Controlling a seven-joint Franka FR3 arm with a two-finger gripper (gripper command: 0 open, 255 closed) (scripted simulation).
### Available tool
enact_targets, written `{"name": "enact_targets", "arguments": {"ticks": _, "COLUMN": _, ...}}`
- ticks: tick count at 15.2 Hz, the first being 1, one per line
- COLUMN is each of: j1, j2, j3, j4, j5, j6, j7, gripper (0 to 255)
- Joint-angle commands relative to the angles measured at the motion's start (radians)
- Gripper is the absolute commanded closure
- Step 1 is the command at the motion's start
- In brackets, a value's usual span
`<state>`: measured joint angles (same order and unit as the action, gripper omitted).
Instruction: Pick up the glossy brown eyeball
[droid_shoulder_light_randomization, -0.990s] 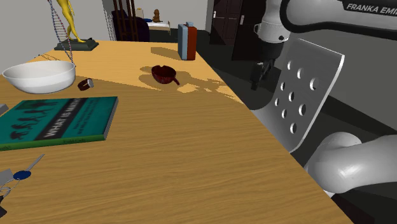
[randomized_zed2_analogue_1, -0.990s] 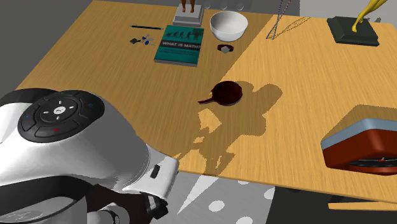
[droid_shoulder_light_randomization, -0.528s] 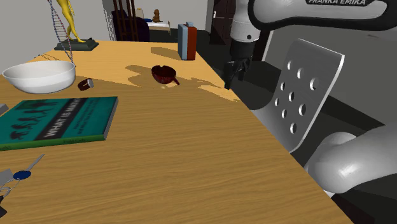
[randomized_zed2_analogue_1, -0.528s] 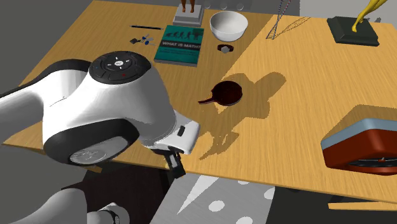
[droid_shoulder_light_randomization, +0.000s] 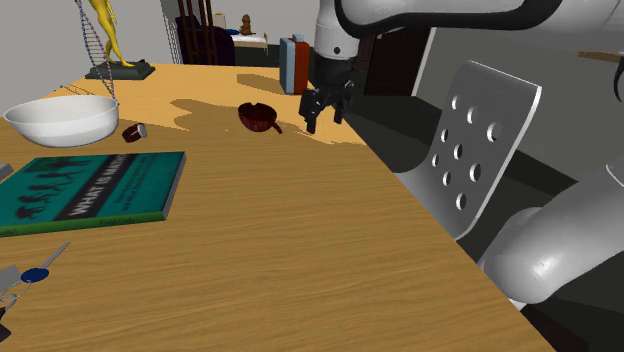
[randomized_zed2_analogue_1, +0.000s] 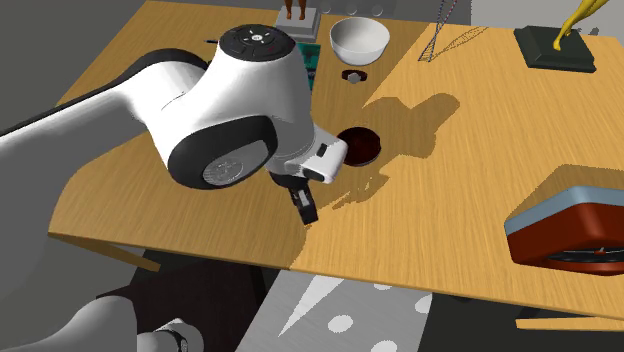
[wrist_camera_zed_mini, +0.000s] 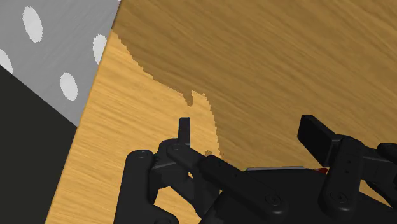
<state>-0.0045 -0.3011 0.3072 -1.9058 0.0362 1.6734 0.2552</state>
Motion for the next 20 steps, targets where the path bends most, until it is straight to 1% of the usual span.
{"name": "enact_targets", "arguments": {"ticks": 1, "j1": 0.002, "j2": 0.067, "j3": 0.025, "j4": 0.065, "j5": -0.003, "j6": 0.008, "j7": 0.050, "gripper": 0}}
{"name": "enact_targets", "arguments": {"ticks": 6, "j1": 0.017, "j2": 0.257, "j3": 0.077, "j4": 0.267, "j5": -0.042, "j6": 0.008, "j7": 0.171, "gripper": 0}}
{"name": "enact_targets", "arguments": {"ticks": 10, "j1": 0.050, "j2": 0.420, "j3": 0.106, "j4": 0.461, "j5": -0.094, "j6": -0.016, "j7": 0.262, "gripper": 0}}
{"name": "enact_targets", "arguments": {"ticks": 17, "j1": 0.044, "j2": 0.395, "j3": 0.101, "j4": 0.335, "j5": -0.083, "j6": 0.086, "j7": 0.257, "gripper": 0}}
{"name": "enact_targets", "arguments": {"ticks": 19, "j1": 0.044, "j2": 0.394, "j3": 0.101, "j4": 0.326, "j5": -0.082, "j6": 0.095, "j7": 0.257, "gripper": 0}}
{"name": "enact_targets", "arguments": {"ticks": 20, "j1": 0.044, "j2": 0.393, "j3": 0.101, "j4": 0.323, "j5": -0.082, "j6": 0.096, "j7": 0.258, "gripper": 255}}
